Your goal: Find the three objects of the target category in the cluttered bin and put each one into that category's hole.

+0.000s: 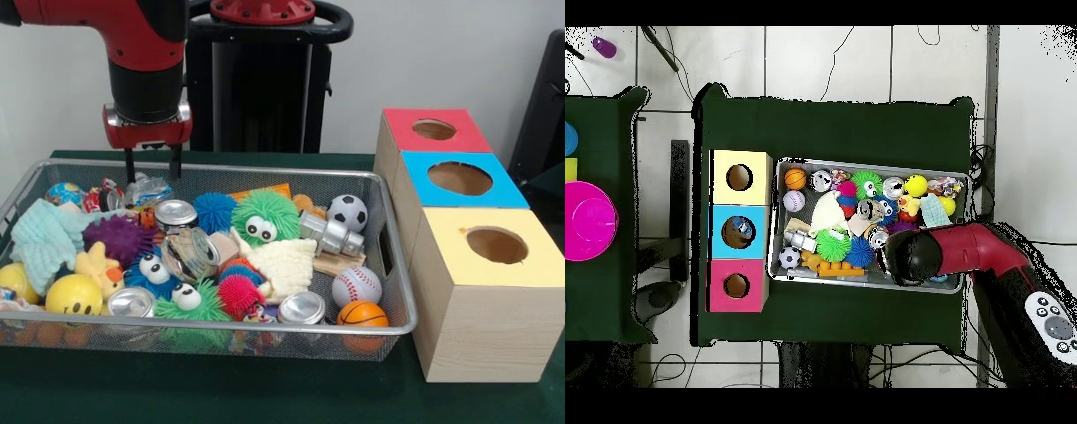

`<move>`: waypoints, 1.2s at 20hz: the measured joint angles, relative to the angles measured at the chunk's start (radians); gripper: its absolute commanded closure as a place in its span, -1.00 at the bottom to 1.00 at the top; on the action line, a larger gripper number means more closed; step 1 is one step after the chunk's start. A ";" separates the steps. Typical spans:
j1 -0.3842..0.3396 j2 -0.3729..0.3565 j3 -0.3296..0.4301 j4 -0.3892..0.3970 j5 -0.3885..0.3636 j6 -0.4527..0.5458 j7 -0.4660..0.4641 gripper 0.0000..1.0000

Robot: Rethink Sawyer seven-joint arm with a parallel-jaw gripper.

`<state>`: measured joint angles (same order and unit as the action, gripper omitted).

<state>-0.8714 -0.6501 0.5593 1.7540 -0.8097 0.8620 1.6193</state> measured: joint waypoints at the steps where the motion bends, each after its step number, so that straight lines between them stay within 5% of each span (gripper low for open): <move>1: 0.000 0.001 -0.004 0.000 -0.001 0.000 0.000 -1.00; 24: 0.006 0.074 -0.071 0.000 -0.019 -0.138 0.000 -1.00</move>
<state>-0.8651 -0.5759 0.4888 1.7539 -0.8292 0.7237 1.6193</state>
